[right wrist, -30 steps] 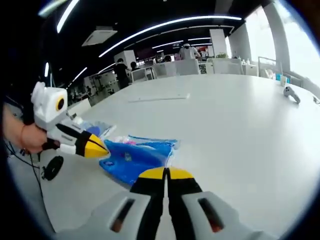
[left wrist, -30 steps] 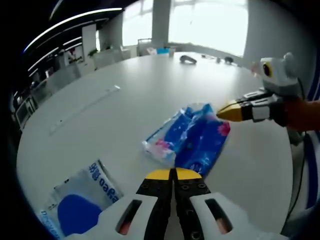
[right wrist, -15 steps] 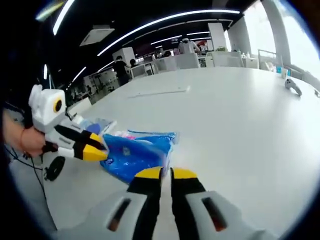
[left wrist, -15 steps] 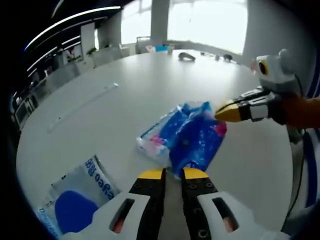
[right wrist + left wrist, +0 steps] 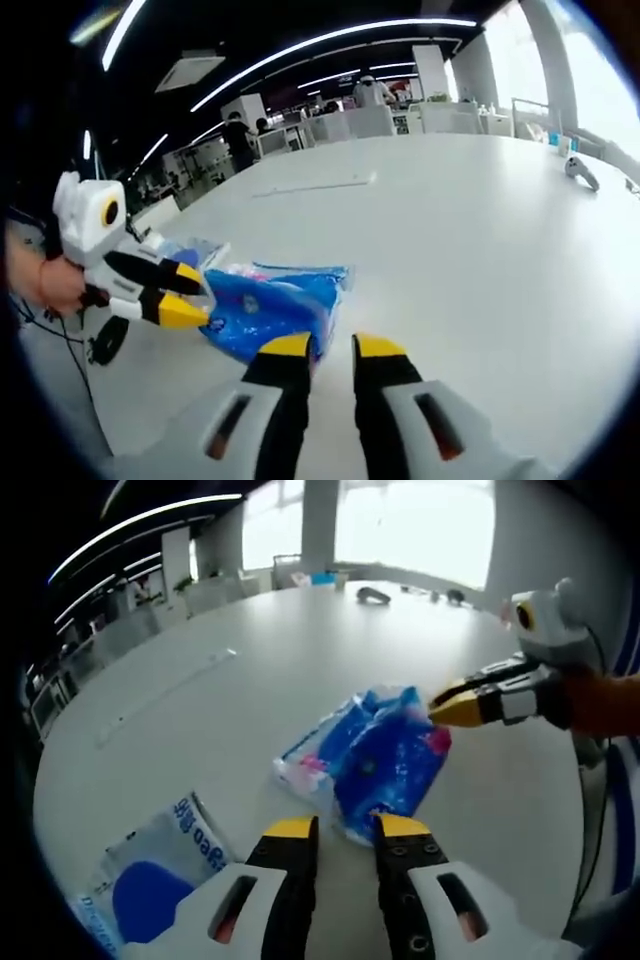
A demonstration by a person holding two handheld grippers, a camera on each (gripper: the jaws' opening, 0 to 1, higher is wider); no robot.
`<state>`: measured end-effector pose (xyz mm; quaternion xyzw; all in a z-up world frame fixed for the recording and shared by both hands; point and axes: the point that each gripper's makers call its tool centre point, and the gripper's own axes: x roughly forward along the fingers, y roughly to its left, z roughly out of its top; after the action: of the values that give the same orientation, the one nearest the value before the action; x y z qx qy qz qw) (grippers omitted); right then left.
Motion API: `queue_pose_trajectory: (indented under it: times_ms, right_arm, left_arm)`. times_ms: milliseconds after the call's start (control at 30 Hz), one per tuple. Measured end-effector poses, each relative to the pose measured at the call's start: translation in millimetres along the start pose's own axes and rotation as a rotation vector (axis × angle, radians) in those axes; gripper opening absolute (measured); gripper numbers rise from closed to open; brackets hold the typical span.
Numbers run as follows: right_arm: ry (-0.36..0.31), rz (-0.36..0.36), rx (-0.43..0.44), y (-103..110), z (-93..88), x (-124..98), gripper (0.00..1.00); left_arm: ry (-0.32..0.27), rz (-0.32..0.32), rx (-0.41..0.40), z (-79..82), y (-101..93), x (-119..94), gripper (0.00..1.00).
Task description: Arrange the tabletop items into an orderly group along one side of the table until the central work area is clear of visible clutter.
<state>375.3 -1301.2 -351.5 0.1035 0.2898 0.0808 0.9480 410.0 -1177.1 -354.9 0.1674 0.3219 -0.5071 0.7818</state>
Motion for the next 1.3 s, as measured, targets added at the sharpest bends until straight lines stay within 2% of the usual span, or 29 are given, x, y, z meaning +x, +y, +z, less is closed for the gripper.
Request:
queue_pose_trajectory:
  times_ms: [633, 1100, 1300]
  right_arm:
    - [-0.027, -0.026, -0.005, 0, 14.0, -12, 0.2]
    - [-0.063, -0.034, -0.016, 10, 30.0, -25, 0.23]
    - [-0.076, -0.027, -0.024, 19, 37.5, -27, 0.23]
  left_arm:
    - [-0.047, 0.0, 0.012, 14.9, -1.2, -18, 0.37]
    - [-0.108, 0.009, 0.01, 29.5, 1.4, -43, 0.43]
    - [-0.13, 0.021, 0.007, 33.2, 5.2, -58, 0.43]
